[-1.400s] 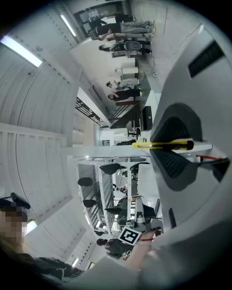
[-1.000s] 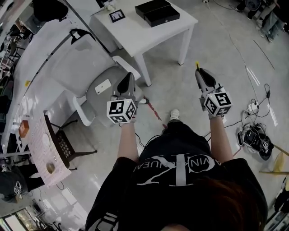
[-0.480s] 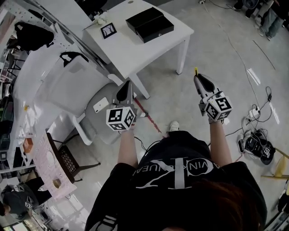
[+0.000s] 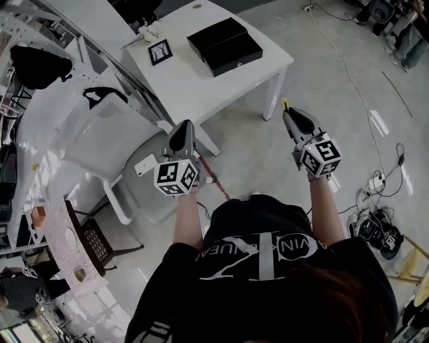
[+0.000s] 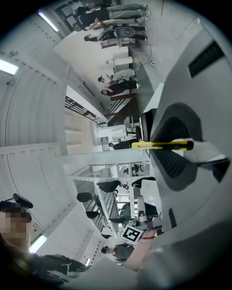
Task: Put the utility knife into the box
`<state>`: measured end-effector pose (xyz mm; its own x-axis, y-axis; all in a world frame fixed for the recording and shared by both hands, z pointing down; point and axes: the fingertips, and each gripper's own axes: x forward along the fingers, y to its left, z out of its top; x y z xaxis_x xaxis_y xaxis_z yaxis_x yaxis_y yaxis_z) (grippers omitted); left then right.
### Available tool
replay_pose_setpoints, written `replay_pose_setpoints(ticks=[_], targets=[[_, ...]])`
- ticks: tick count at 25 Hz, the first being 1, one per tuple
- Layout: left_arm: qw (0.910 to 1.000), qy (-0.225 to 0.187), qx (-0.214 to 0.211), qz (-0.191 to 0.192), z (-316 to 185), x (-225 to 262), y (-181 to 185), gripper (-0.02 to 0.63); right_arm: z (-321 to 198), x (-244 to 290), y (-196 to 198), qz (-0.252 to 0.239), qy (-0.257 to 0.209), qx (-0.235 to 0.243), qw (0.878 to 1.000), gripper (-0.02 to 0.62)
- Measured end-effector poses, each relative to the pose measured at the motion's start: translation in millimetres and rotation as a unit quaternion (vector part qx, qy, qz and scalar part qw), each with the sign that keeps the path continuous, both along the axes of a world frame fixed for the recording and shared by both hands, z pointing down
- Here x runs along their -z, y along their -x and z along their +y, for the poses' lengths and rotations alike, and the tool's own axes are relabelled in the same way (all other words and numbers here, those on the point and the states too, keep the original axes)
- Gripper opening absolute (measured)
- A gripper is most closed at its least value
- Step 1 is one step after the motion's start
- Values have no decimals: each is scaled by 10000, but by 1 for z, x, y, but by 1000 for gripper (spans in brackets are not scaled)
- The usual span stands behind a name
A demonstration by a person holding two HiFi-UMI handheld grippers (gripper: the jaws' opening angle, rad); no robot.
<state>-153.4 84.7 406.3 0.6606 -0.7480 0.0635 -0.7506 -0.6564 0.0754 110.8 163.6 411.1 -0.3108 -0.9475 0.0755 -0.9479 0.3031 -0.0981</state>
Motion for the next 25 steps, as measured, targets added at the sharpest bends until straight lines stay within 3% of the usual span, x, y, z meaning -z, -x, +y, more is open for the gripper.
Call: replay_pose_setpoints(ticks=[12,25], targets=[[9997,230,98,-5,-52,-16,-7,11,-54,-20,-9,-37,227,85,9997,57],[9996,275,-43,-32,-163,-23,-50,11,-166,-28,-28,41,407,322,9986,57]])
